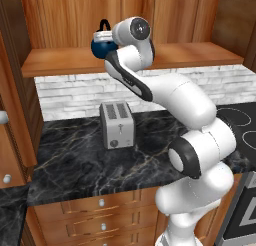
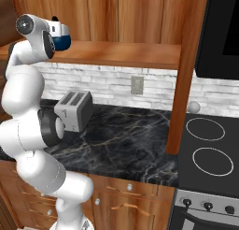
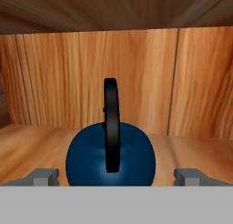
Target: Open the cabinet, pick the kettle from the cabinet, and place it in the sink.
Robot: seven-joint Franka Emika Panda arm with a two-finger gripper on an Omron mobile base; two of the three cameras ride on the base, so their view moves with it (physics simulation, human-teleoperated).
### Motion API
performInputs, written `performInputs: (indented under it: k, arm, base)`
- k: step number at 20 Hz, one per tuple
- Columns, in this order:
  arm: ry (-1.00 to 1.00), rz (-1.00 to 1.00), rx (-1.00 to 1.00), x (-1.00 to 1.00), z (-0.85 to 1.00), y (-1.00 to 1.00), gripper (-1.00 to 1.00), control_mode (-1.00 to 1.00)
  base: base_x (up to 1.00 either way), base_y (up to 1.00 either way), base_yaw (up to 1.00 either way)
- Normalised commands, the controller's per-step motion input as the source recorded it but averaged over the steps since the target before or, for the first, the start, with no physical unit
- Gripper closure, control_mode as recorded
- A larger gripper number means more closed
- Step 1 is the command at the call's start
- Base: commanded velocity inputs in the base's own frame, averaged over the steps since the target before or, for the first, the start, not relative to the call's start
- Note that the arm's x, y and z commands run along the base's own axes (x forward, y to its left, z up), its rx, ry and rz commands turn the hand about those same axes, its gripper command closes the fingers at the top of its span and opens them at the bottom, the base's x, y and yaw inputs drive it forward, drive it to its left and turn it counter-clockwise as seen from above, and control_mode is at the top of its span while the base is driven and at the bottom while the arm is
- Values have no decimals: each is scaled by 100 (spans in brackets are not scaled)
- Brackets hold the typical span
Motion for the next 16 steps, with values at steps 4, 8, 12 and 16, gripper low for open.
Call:
performInputs:
  k: [4,8,12,16]
  arm:
    - [0,0,0,10,0,6,-100,-100]
    - [0,0,0,13,0,6,-100,-100]
    - [0,0,0,13,0,4,-100,-100]
    - [0,0,0,16,0,2,-100,-100]
  base:
    - [0,0,0]
    - [0,0,0]
    - [0,0,0]
    - [0,0,0]
